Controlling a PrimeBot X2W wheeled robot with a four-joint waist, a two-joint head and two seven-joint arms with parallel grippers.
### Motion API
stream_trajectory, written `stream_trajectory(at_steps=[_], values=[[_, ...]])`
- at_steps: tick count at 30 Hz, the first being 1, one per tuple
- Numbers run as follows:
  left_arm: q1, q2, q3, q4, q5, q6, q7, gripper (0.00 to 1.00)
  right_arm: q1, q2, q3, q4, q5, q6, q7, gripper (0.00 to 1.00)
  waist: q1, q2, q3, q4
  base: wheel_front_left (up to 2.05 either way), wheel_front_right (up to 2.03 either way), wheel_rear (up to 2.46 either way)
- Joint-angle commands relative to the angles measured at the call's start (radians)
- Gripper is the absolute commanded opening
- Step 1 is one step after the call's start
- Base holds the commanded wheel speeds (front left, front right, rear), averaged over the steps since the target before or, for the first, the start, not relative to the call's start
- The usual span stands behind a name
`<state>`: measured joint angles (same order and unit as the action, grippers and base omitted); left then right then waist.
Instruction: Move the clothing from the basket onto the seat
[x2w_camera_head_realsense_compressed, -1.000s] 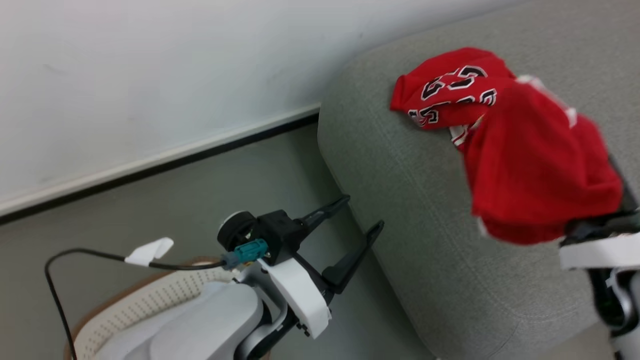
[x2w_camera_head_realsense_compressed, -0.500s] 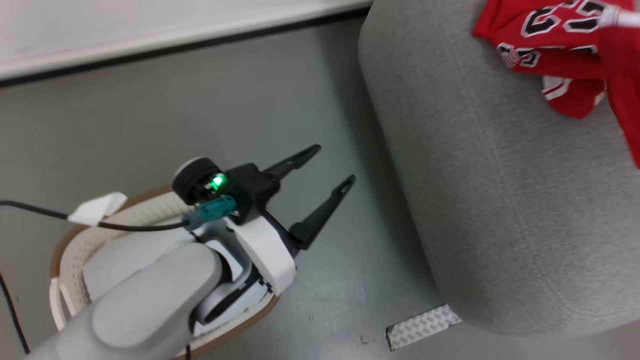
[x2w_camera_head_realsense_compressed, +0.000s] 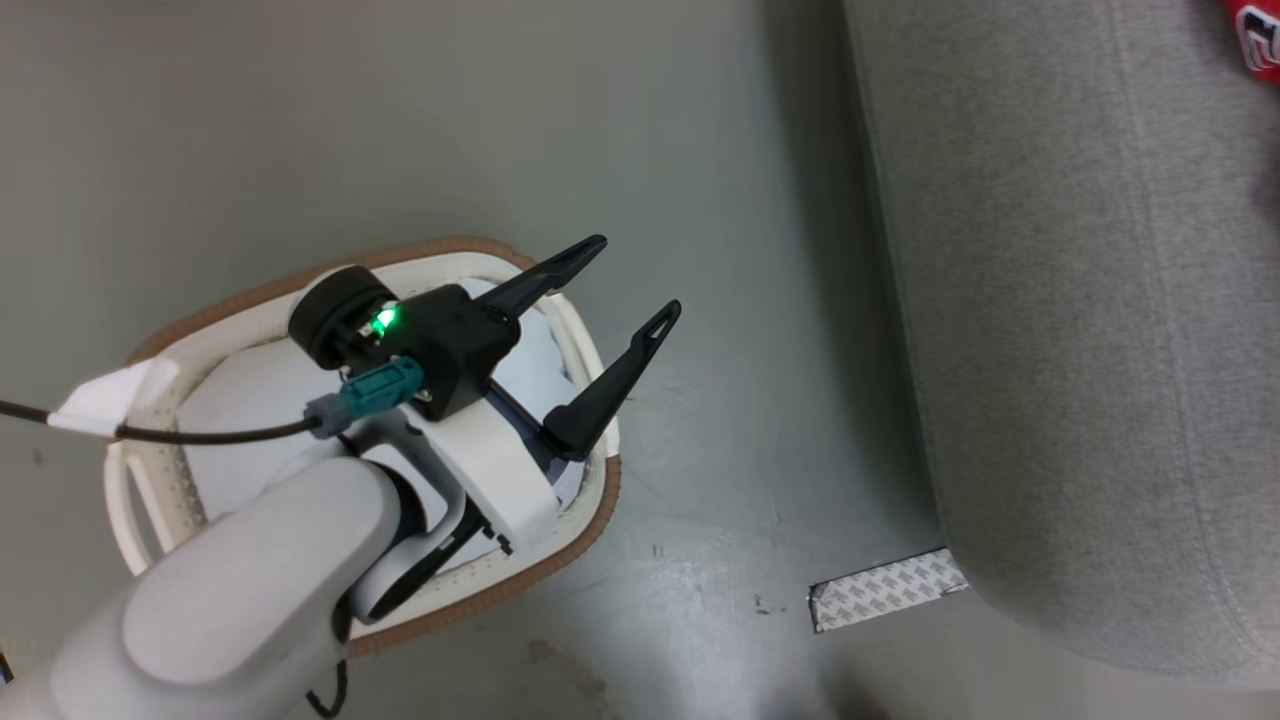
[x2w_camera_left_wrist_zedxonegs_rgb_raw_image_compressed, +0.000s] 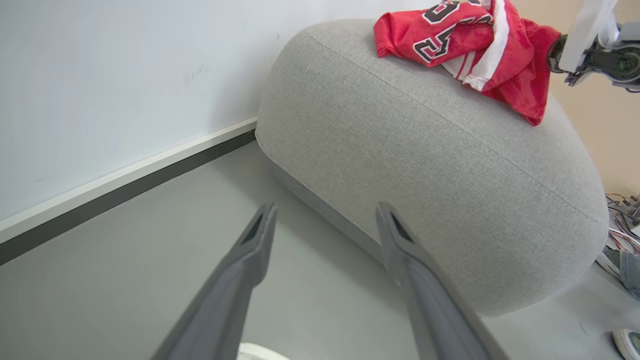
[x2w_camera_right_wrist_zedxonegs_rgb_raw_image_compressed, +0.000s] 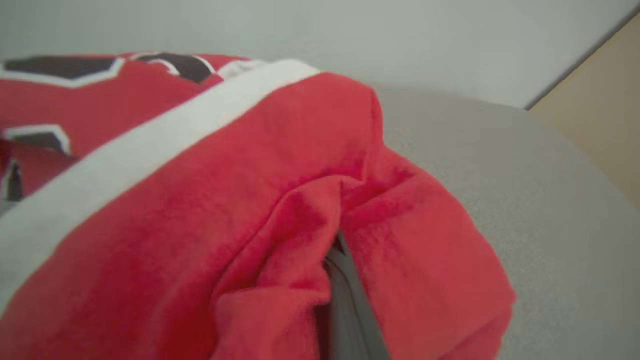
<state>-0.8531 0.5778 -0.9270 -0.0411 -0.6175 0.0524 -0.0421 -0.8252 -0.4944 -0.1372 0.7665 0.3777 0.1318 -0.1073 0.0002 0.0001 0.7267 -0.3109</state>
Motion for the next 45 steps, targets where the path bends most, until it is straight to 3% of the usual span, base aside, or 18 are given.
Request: stream_trajectory(at_steps=[1, 4, 7, 18, 25, 32, 39, 45], values=[[-0.010, 0.001, 0.002, 0.000, 0.005, -0.001, -0.009, 1.00, -0.025, -0.014, 0.022, 0.026, 0.000, -0.002, 0.025, 0.27, -0.0002, -0.0001, 0.000, 0.012, 0.00, 0.00, 0.00], [-0.002, -0.010, 0.002, 0.012, -0.005, -0.001, -0.023, 1.00, -0.055, -0.033, 0.084, 0.099, 0.008, -0.002, 0.138, 0.47, -0.0002, -0.0001, -0.014, 0.027, 0.00, 0.00, 0.00], [0.012, -0.023, 0.001, 0.029, -0.015, -0.002, -0.041, 1.00, -0.075, -0.055, 0.138, 0.126, 0.026, -0.002, 0.210, 0.98, -0.0002, -0.0001, -0.036, 0.041, 0.00, 0.00, 0.00], [0.091, -0.083, -0.006, 0.140, -0.070, -0.013, -0.131, 1.00, 0.005, -0.139, 0.327, 0.083, 0.114, -0.002, 0.365, 1.00, -0.0002, -0.0001, -0.234, 0.036, 0.00, 0.00, 0.00], [0.183, -0.120, 0.004, 0.210, -0.129, -0.010, -0.185, 1.00, 0.107, -0.237, 0.434, -0.058, 0.200, -0.002, 0.482, 1.00, -0.0002, -0.0001, -0.417, 0.021, 0.00, 0.00, 0.00], [0.273, -0.147, 0.072, 0.240, -0.177, 0.017, -0.216, 1.00, 0.193, -0.324, 0.420, -0.265, 0.231, -0.002, 0.484, 1.00, -0.0002, -0.0001, -0.571, 0.047, 0.00, 0.00, 0.00], [0.360, -0.146, 0.227, 0.199, -0.195, 0.046, -0.222, 1.00, 0.273, -0.276, 0.370, -0.466, 0.223, -0.002, 0.400, 1.00, -0.0002, -0.0001, -0.661, 0.113, 0.00, 0.00, 0.00], [0.451, -0.134, 0.367, 0.170, -0.152, 0.082, -0.222, 1.00, 0.332, -0.160, 0.347, -0.578, 0.204, -0.002, 0.267, 1.00, -0.0002, -0.0001, -0.694, 0.182, 0.00, 0.00, 0.00]])
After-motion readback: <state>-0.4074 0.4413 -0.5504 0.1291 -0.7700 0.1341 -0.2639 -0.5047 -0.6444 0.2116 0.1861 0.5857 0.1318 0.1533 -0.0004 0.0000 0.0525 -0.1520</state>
